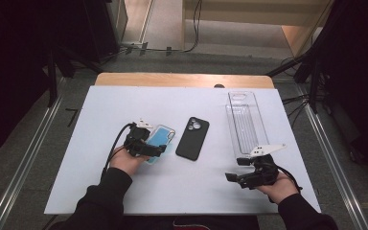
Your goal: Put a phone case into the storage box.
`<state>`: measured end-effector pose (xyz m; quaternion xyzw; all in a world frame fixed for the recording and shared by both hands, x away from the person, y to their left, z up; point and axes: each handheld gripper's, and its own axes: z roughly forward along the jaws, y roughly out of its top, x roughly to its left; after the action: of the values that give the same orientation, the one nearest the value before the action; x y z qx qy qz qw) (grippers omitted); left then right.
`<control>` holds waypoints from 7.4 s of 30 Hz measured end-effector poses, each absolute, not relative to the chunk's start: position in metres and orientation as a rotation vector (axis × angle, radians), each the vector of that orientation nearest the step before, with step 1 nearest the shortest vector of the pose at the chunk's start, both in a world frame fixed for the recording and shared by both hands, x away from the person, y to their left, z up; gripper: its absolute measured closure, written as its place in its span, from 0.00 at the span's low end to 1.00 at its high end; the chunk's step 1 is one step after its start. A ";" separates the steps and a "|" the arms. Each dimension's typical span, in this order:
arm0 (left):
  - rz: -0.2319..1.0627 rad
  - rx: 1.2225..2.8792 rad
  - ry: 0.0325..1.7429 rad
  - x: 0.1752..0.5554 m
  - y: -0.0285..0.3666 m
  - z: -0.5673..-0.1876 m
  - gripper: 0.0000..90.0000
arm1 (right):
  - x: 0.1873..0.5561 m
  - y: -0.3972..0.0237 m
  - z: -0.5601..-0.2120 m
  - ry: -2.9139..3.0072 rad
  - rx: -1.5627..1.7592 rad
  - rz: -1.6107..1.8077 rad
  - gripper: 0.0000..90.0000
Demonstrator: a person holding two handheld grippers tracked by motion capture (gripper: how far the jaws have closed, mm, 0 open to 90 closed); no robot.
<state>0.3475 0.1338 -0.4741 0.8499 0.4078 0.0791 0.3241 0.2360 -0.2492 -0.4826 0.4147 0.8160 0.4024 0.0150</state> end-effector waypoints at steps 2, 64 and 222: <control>0.189 2.209 1.059 0.346 0.136 -0.469 0.18 | 0.236 -0.249 -0.483 2.539 1.289 1.252 0.18; 0.294 1.904 0.825 0.292 0.085 -0.465 0.18 | 0.264 -0.192 -0.429 2.409 1.436 1.431 0.18; -0.300 2.179 0.403 0.314 0.105 -0.399 0.86 | 0.302 -0.155 -0.393 2.838 0.509 1.569 0.85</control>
<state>0.3141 0.1053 -0.3992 0.8762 0.1621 -0.1205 0.4376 0.3023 -0.1552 -0.3928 0.1548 0.8624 0.4769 -0.0704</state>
